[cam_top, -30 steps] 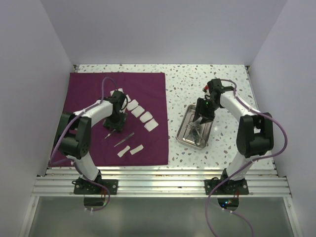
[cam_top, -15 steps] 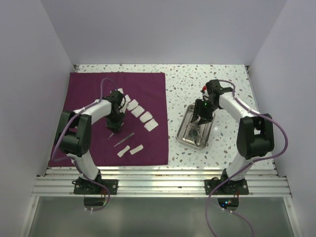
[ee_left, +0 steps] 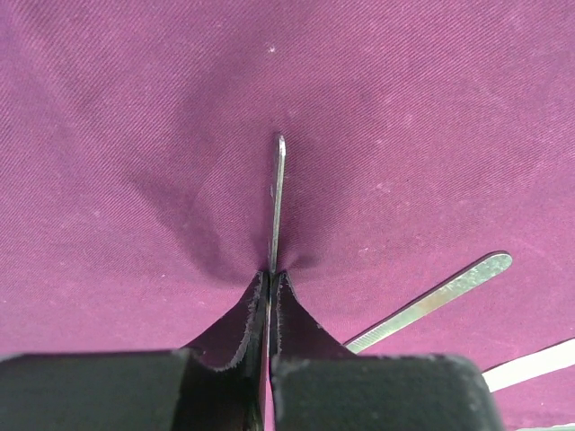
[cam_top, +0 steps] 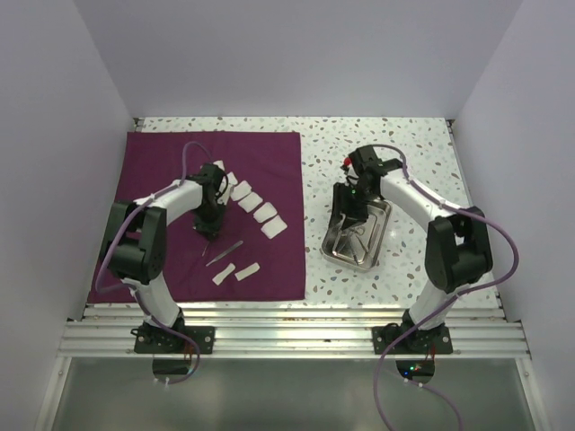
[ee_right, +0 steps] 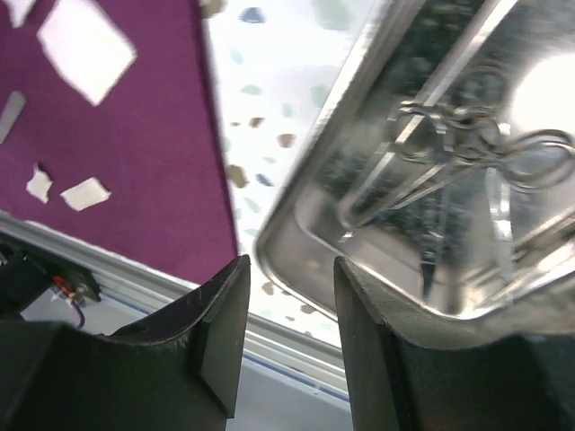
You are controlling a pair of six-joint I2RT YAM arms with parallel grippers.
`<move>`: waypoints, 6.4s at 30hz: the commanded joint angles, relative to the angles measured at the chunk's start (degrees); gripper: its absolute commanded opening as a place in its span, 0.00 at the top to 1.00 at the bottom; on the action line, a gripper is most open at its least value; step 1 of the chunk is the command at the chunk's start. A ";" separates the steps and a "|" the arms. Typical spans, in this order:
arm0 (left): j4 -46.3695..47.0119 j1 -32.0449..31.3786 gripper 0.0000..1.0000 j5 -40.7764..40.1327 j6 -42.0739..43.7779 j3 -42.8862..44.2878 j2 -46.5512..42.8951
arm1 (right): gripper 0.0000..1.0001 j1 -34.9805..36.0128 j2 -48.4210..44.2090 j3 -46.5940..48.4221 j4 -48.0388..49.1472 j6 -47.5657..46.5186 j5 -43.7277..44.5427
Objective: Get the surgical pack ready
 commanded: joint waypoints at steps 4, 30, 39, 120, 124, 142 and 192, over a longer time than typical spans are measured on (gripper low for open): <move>-1.46 1.02 1.00 -0.62 -2.35 1.51 -2.43 | 0.54 4.24 1.17 6.13 3.03 4.42 -3.11; -3.23 -3.02 1.00 19.15 -9.82 2.92 -15.35 | 0.40 19.09 21.73 22.48 28.43 34.12 -19.64; -0.16 -4.43 1.00 26.88 -12.63 2.83 -16.67 | 0.42 21.73 24.20 22.84 30.71 35.80 -19.46; -1.73 -12.87 0.90 0.17 -2.53 0.90 -4.11 | 0.54 -4.72 -3.40 2.18 -3.74 -1.73 5.85; -1.47 -12.87 0.87 1.92 -2.70 0.63 -2.88 | 0.54 -4.64 -3.57 2.18 -3.83 -1.65 5.67; 1.51 -12.87 0.78 1.23 -3.32 -2.35 -3.49 | 0.54 -3.93 -4.36 1.48 -3.39 -1.56 5.41; 4.16 -12.52 0.92 2.99 -1.30 0.36 0.29 | 0.54 -0.07 -3.31 3.41 -3.03 -0.68 4.18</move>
